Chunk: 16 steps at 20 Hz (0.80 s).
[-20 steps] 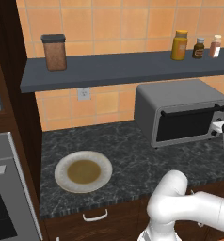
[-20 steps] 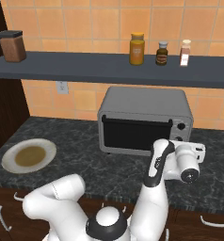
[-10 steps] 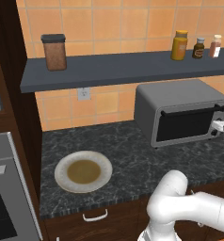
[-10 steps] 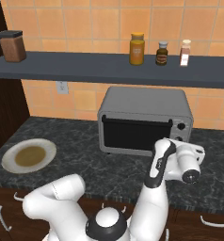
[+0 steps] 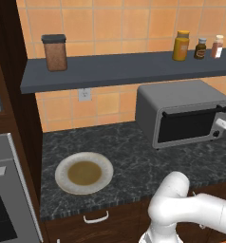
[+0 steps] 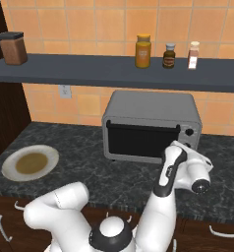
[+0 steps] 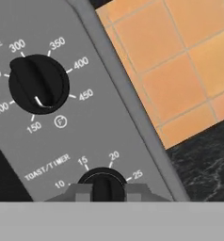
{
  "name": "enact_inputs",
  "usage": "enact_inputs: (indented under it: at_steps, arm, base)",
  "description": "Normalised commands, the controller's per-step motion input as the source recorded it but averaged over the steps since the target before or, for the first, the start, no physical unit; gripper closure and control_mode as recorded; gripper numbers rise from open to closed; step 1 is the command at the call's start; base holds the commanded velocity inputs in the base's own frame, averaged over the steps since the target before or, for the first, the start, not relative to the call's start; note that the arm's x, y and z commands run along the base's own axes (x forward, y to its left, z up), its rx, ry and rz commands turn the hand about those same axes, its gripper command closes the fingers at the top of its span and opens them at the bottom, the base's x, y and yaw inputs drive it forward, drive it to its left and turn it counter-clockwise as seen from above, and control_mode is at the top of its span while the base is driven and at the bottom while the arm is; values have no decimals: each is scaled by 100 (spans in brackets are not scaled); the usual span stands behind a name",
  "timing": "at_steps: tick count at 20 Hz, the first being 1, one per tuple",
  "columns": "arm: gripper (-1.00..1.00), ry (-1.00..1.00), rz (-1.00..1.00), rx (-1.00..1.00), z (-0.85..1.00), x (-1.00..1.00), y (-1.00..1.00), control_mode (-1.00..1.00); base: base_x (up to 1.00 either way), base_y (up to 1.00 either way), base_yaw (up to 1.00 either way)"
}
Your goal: Pick up the kebab skewer and baguette bread, and place them inside the toaster oven. Close the toaster oven door and start by setting the timer.
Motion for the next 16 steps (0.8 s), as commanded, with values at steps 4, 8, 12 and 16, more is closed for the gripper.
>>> enact_inputs:
  at_steps: [4, 8, 12, 16]
  arm:
    - [100, -5, -2, 32, -18, 0, -9, -100]
    - [100, -6, -2, 33, -18, 0, -9, -100]
    - [100, -5, -4, 31, -19, 0, -1, -100]
    - [100, -5, -4, 31, -21, 0, 0, -100]
  base:
    - [0, 0, 0]
    - [0, 0, 0]
    - [0, 0, 0]
    - [0, 0, 0]
